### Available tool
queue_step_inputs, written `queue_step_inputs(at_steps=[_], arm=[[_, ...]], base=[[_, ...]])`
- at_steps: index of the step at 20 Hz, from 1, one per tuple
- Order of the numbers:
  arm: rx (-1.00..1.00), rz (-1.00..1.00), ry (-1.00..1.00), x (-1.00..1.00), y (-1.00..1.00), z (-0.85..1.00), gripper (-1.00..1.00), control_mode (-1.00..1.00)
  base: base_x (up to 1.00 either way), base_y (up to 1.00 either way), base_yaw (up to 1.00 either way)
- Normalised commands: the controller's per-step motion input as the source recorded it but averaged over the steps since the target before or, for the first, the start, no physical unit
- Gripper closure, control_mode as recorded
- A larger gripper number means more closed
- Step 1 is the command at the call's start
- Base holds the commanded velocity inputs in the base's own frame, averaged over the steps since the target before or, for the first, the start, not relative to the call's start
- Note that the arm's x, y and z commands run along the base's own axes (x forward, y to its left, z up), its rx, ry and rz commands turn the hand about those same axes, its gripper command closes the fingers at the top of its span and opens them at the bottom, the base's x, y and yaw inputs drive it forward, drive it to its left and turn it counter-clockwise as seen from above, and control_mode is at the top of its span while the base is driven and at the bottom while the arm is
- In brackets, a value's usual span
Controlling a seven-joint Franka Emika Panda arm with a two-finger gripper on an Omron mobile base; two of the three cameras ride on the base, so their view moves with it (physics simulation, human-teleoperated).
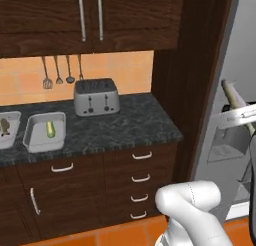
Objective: Place one corn and one fish in each tupperware on the nearby counter, to pack two identical lunches.
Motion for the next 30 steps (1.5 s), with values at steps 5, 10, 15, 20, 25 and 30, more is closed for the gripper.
queue_step_inputs(at_steps=[5,10,15,20,25,30], arm=[[0.00,0.00,0.00,0.00,0.00,0.00,1.00,1.00],[0.00,0.00,0.00,0.00,0.00,0.00,1.00,1.00],[0.00,0.00,0.00,0.00,0.00,0.00,1.00,1.00],[0.00,0.00,0.00,0.00,0.00,0.00,1.00,1.00],[0.00,0.00,0.00,0.00,0.00,0.00,1.00,1.00],[0.00,0.00,0.00,0.00,0.00,0.00,1.00,1.00]], base=[[-0.02,1.00,-0.03],[0.00,1.00,-0.03],[0.13,1.00,-0.01],[0.71,0.33,0.03],[1.00,-0.01,0.07],[0.71,0.00,0.05]])
